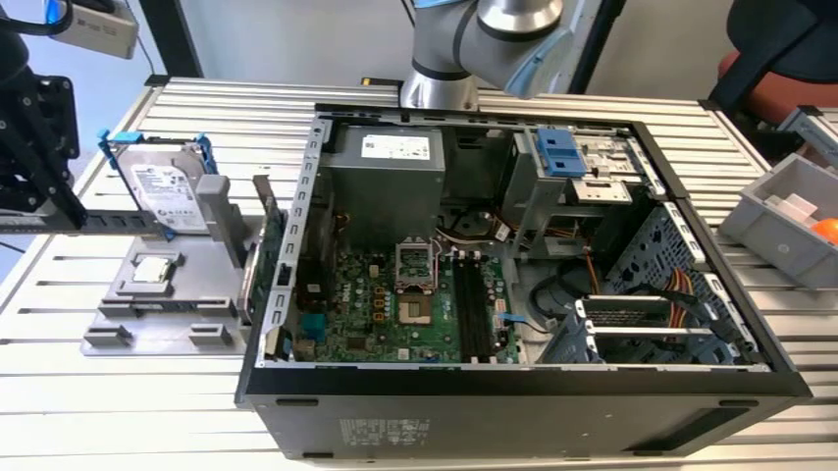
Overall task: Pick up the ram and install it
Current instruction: 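Pick up the ram and move it above insertion slot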
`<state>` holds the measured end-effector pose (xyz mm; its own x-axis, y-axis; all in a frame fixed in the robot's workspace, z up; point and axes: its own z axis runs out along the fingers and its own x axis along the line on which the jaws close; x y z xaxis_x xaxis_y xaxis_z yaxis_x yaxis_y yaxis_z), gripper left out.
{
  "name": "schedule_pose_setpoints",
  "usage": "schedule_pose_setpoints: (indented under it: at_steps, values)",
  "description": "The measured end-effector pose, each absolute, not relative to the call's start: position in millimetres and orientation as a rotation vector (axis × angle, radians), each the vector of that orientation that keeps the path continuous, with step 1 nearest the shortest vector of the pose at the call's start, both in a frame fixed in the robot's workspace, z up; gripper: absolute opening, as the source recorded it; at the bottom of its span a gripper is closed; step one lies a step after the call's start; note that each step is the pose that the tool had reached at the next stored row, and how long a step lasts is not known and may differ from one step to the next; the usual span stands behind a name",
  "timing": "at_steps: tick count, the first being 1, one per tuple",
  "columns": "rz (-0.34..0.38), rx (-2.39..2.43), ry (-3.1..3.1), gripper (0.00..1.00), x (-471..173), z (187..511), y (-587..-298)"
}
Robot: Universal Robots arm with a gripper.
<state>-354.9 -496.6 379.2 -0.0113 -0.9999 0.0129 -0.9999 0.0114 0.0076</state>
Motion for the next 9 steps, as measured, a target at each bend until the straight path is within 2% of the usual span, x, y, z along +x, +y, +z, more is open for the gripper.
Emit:
schedule_pose_setpoints:
  at_steps: [9]
  values:
    - [0.003, 2.197, -2.223, 0.00, -335, 379, -497]
